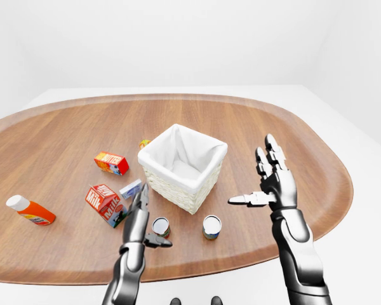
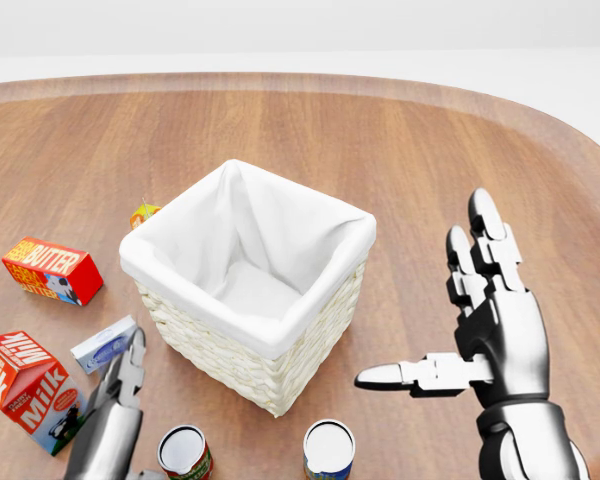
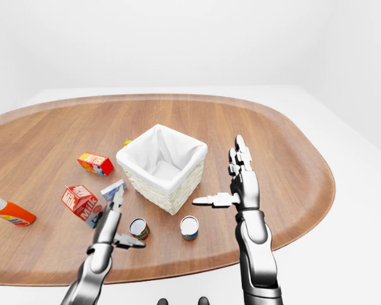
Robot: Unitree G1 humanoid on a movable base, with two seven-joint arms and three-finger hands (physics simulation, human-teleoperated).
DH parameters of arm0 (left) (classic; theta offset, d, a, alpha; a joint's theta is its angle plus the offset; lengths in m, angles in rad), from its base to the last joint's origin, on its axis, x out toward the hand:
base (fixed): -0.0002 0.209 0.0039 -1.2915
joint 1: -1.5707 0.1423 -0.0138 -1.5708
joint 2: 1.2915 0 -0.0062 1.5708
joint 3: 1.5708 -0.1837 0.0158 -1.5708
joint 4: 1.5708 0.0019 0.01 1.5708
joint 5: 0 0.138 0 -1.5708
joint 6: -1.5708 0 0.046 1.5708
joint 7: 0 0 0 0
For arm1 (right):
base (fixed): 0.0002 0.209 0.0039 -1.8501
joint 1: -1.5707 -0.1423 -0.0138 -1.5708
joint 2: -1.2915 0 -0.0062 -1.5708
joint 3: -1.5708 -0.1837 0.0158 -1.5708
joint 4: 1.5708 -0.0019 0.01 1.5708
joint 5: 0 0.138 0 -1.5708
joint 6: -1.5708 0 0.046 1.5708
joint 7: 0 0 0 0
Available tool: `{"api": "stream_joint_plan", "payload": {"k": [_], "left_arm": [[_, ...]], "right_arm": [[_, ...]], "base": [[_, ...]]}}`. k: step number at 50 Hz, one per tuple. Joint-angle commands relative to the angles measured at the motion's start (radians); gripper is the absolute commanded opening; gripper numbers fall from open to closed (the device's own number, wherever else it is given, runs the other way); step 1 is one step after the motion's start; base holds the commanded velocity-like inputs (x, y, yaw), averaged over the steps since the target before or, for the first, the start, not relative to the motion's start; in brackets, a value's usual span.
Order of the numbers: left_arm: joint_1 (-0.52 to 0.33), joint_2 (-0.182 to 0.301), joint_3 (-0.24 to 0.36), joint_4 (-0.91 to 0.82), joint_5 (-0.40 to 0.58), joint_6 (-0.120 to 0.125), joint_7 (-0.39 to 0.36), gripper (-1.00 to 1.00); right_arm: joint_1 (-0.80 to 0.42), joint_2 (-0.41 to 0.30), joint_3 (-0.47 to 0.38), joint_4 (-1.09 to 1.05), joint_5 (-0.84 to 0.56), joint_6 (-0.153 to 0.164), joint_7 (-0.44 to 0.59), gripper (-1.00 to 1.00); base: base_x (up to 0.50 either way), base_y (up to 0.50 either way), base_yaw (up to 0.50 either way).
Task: Pick up the tomato sauce, and put it in the basket.
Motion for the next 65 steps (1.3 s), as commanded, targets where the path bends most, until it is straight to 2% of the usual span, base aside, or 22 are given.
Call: {"api": "stream_joint_plan", "payload": {"k": [1, 46, 65], "left_arm": [[-0.020, -0.001, -0.002, 0.025, 0.003, 0.000, 0.010, 1.00], [-0.083, 0.003, -0.019, 0.187, 0.024, 0.000, 0.084, 1.00], [-0.094, -0.004, -0.021, 0.166, 0.017, 0.000, 0.065, 1.00]], "right_arm": [[0.001, 0.000, 0.001, -0.003, 0.000, 0.000, -0.001, 1.00], [0.002, 0.000, -0.001, 0.000, 0.002, 0.000, 0.000, 1.00], [-0.005, -0.003, -0.009, -0.005, 0.007, 0.000, -0.002, 1.00]], "base": [[0.00, 0.00, 0.00], [0.00, 0.00, 0.00], [0.00, 0.00, 0.00]]}}
